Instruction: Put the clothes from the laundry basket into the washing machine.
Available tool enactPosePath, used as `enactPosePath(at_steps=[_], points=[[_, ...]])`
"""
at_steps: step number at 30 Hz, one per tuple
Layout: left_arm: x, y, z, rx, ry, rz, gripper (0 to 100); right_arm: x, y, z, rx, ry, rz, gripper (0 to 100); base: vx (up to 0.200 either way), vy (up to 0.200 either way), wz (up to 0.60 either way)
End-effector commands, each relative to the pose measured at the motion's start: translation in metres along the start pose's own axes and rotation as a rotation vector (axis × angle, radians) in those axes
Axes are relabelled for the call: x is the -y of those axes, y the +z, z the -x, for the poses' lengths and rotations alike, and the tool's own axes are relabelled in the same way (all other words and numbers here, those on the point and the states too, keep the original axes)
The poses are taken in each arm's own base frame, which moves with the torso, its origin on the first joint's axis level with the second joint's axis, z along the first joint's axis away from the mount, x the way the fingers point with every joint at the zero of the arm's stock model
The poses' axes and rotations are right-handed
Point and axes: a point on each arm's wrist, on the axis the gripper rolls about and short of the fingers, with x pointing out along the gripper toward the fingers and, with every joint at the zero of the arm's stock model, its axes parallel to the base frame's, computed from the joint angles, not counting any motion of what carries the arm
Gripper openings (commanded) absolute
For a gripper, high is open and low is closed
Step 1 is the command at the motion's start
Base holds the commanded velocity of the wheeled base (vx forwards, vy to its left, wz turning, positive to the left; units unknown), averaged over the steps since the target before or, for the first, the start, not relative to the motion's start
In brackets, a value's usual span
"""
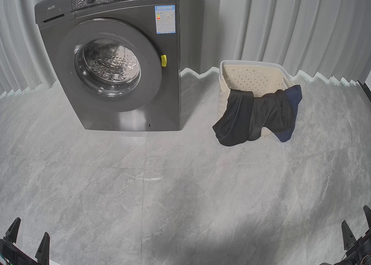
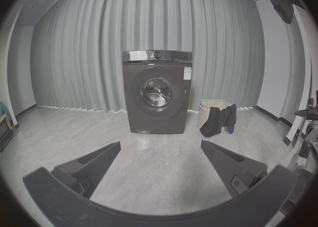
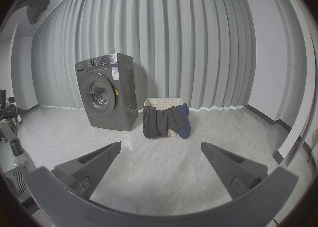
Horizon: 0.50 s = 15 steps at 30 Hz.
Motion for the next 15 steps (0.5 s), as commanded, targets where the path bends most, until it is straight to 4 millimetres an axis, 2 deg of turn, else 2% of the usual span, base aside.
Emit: enactPosePath(at_steps=[1, 7, 15], points=[[0.0000, -0.0045, 0.0003, 0.003, -0.001, -0.002, 100, 0.0000, -0.0045, 0.0001, 0.001, 0.000, 0.000, 100, 0.000, 0.000, 0.00], [-0.0001, -0.0045, 0.0003, 0.003, 0.000, 0.004, 100, 0.0000, -0.0045, 0.0001, 0.001, 0.000, 0.000, 100, 0.000, 0.000, 0.00], [-0.0001, -0.0045, 0.0003, 0.003, 0.000, 0.006, 100, 0.0000, -0.0045, 0.0001, 0.001, 0.000, 0.000, 100, 0.200, 0.000, 0.00]])
